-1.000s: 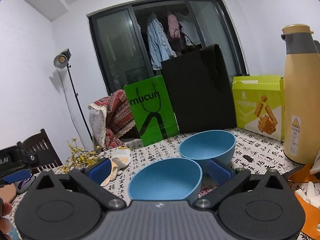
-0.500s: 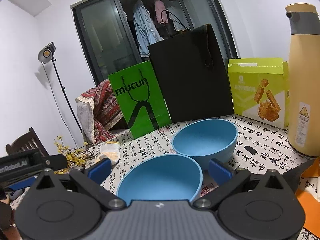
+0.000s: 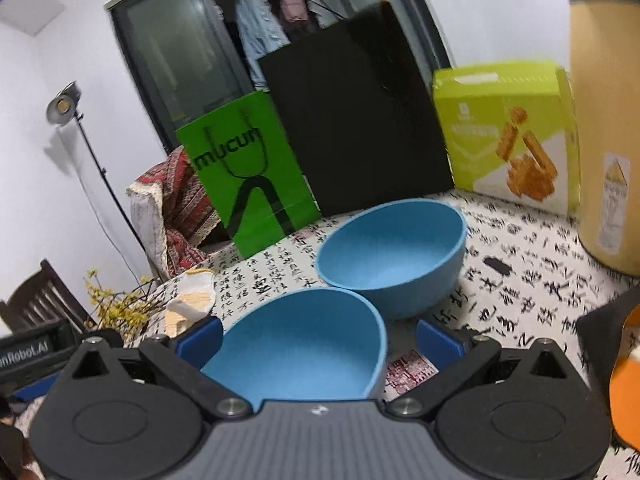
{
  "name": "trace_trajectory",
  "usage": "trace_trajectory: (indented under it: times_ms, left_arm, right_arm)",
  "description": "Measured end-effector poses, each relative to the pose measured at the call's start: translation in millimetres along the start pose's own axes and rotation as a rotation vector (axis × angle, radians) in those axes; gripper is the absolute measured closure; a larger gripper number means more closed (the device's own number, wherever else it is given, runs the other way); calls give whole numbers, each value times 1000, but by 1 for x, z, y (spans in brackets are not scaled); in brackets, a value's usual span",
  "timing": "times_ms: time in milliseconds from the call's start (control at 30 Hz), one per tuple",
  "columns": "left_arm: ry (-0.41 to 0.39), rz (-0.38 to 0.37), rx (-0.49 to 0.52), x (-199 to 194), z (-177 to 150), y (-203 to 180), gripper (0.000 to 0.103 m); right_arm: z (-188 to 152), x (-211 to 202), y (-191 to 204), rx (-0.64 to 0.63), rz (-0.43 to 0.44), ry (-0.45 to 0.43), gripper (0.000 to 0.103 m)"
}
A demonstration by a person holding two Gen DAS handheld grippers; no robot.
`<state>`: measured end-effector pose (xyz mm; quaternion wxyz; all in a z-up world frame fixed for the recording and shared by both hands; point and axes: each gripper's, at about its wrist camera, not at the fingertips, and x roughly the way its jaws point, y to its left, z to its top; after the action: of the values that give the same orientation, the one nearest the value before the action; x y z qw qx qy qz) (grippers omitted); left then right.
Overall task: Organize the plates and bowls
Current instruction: 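Move both open tools onto the rim of the nearer blue bowl, then close both tools on the rim of the blue bowl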
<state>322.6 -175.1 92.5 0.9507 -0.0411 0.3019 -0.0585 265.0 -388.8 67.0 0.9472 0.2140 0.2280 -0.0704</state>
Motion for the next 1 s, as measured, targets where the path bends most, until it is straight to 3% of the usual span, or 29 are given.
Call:
trace_trajectory:
  times_ms: [267,633,1000]
  left_arm:
    - [22,7,32,15,-3,-18,0]
    - [109,61,67,44,-12,-40,0]
    - [147,104,127,66,-27,-54,3]
  right_arm:
    - [-5,7,-20,52,-9,-10,0]
    - [-15,18,-30,58,-30,40,3]
    - [-24,34,-22,-18,-127,59,26]
